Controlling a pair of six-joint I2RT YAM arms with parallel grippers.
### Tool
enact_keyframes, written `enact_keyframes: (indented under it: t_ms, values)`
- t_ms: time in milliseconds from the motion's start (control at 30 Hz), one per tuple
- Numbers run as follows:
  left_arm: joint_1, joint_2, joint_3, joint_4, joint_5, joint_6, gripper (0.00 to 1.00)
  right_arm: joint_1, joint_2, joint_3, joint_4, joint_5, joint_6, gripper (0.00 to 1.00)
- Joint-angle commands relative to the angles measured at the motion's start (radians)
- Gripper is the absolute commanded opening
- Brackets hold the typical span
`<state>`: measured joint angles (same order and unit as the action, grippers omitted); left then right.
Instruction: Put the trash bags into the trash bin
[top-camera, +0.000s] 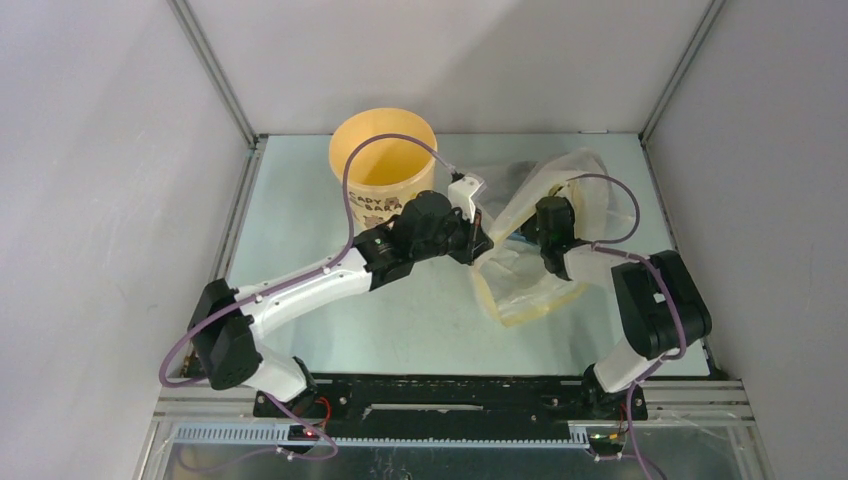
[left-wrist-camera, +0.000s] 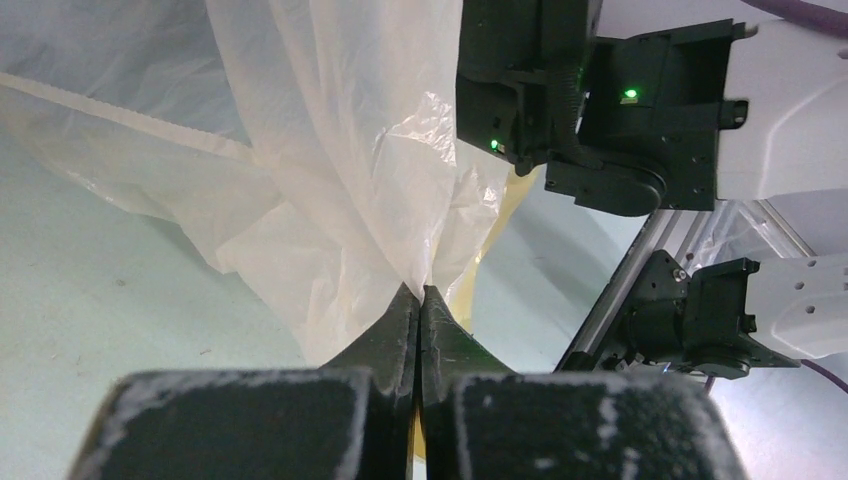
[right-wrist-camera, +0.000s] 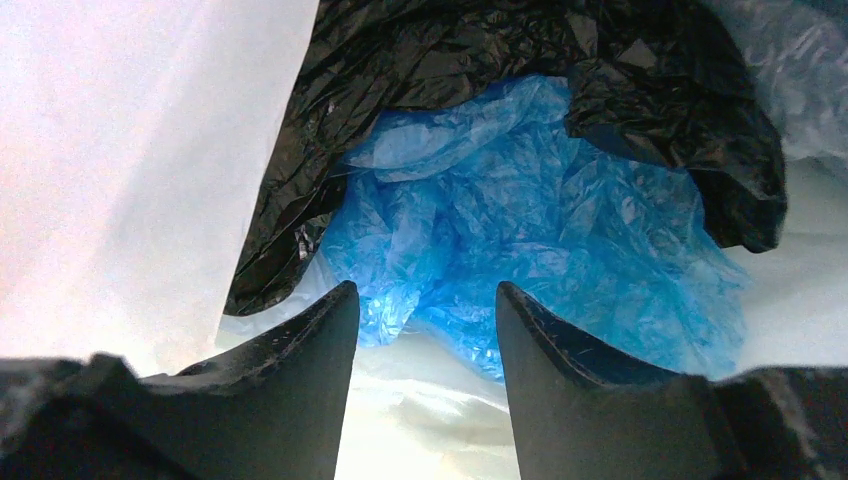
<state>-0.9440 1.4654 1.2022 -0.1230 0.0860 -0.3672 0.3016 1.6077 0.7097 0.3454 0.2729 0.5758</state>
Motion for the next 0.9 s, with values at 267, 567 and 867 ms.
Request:
enact_keyframes:
  t_ms: [267,567,867]
  values:
    - [0.000,0.000,0.060,-0.017,0.003,0.020,0.00,-0.008,0.146,0.194,-0.094,-0.034,0.020,0.44]
    - [0.001,-0.004,0.071,-0.029,-0.006,0.025,0.00,-0.010,0.155,0.226,-0.138,-0.017,0.046,0.35]
    - [0.002,0.003,0.072,-0.055,-0.044,0.035,0.00,0.009,0.099,0.235,-0.204,-0.017,0.021,0.00]
